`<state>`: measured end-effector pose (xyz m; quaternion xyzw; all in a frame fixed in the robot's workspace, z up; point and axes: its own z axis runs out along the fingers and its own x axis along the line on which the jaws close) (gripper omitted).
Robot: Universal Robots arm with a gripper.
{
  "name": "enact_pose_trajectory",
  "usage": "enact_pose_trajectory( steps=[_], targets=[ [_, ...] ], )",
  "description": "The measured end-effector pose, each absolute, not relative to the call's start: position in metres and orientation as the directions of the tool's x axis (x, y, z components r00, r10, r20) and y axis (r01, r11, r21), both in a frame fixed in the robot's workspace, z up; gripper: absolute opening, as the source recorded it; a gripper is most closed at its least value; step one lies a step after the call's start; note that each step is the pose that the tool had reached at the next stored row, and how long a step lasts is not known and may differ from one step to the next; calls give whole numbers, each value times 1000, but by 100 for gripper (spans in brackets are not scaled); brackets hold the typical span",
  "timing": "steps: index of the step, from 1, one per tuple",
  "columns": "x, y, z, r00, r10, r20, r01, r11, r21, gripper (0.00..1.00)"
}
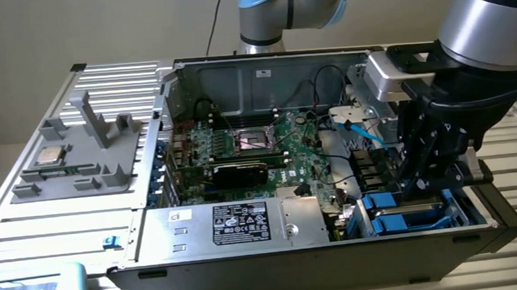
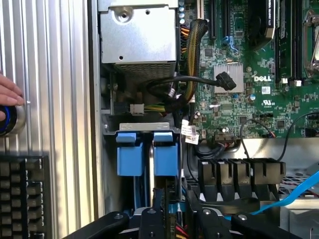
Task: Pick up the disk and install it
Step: 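Insert the second disk wire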
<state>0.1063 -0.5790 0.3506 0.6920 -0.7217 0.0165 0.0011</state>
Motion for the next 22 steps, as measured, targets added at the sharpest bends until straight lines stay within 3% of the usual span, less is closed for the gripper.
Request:
enact_pose_trajectory(
  steps=[9,22],
  targets=[
    [109,-578,373,-42,-999,29,-999,41,-22,30],
    [110,-577,374,-42,-999,29,-999,41,-22,30]
  ],
)
